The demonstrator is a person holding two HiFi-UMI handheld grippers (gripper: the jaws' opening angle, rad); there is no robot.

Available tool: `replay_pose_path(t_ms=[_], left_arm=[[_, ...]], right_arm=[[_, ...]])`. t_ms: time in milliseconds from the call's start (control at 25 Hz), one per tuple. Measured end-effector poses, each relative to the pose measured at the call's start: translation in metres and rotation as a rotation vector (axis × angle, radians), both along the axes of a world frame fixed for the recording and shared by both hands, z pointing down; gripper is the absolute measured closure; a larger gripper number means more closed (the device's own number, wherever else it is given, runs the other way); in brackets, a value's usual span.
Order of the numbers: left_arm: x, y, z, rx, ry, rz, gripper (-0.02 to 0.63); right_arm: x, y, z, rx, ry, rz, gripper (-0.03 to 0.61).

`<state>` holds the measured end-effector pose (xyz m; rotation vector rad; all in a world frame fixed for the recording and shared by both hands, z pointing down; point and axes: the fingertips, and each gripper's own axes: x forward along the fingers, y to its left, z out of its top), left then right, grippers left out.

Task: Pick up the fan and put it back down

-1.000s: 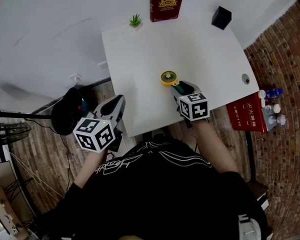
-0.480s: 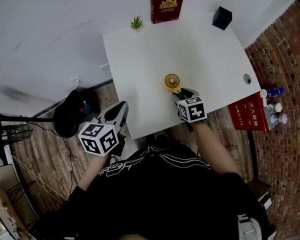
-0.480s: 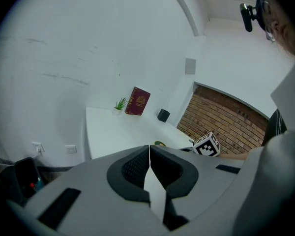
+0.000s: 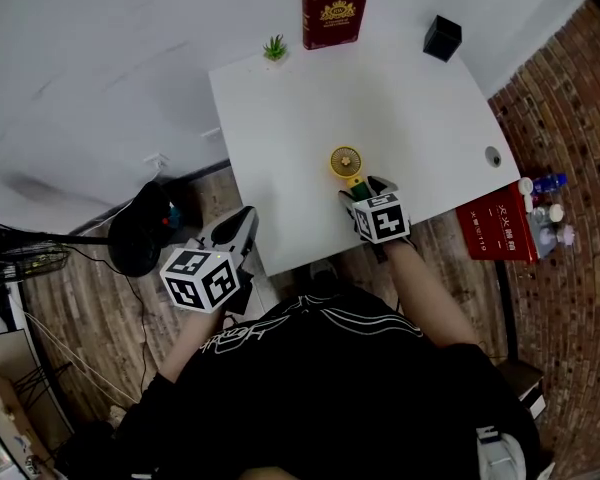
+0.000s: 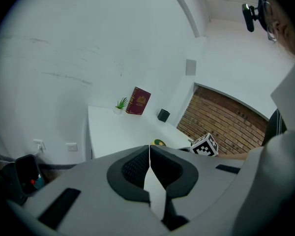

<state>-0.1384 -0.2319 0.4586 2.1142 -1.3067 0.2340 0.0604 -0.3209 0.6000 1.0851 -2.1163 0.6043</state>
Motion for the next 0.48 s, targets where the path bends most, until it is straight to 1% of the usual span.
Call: replay_pose_path(t_ms=[160, 280, 360, 480], left_arm=[[0.002, 0.008, -0.002, -0.001, 0.007, 0.005, 0.58], [0.005, 0.017, -0.002, -0.008, 0.014, 0.018, 0.58], [0.009, 0.024, -0.003, -0.008, 0.018, 0.029, 0.58], [0.015, 0.035, -0.008, 0.004, 0.022, 0.049, 0.58]], right_arm=[[0.004, 0.007, -0.015, 0.043, 0.003, -0.001, 0.256], [0.004, 0.015, -0.032, 0.065, -0.022, 0.0, 0.265], [0.002, 0.024, -0.046, 0.08, -0.073, -0.001, 0.279], [-0.005, 0.043, -0.073, 0.084, -0.206, -0.003, 0.301]])
